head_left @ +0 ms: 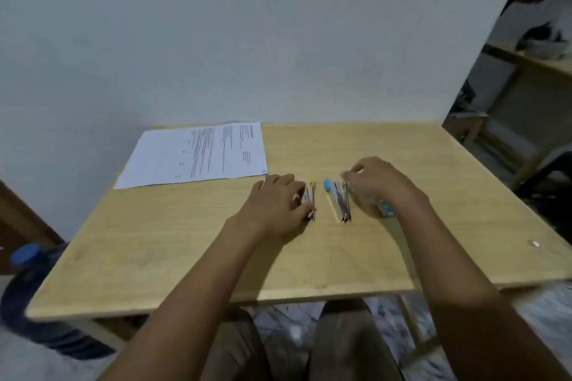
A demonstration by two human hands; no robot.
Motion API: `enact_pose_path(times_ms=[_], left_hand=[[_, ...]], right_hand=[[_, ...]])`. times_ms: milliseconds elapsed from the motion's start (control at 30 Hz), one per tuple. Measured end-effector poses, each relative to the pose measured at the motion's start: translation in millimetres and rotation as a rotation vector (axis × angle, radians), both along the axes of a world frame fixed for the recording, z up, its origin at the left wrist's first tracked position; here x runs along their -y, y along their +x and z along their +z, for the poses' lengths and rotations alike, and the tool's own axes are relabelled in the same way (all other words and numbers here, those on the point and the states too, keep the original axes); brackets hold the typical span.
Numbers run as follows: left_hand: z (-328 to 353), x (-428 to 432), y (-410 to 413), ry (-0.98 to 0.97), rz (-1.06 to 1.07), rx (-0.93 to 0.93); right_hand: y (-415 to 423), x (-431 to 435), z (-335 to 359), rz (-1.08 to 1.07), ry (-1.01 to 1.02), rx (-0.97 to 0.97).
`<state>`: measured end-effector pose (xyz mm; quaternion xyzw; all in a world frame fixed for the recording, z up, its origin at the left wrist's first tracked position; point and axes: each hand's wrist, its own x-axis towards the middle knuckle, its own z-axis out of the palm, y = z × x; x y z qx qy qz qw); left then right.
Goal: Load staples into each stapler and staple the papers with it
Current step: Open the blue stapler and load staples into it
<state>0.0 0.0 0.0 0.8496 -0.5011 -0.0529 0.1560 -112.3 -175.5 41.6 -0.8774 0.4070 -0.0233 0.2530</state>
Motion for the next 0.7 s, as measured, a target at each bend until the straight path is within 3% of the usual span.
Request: enact_pose_path(times_ms=[300, 400, 567, 700], left_hand=[[2, -1, -10, -0.052, 0.070, -0.053], [8, 9, -28, -0.230, 0.146, -0.098], [30, 20, -54, -0.559, 0.252, -0.539], [40, 21, -56, -0.623, 0.280, -0.510]], right_hand=[[-5, -21, -21, -0.088, -0.120, 0.074], [-12, -29, -21, -0.100, -0.079, 0.249], [-22, -50, -16, -0.079, -0.040, 0.592], [-28, -62, -13, -0.045, -0.063, 0.717]])
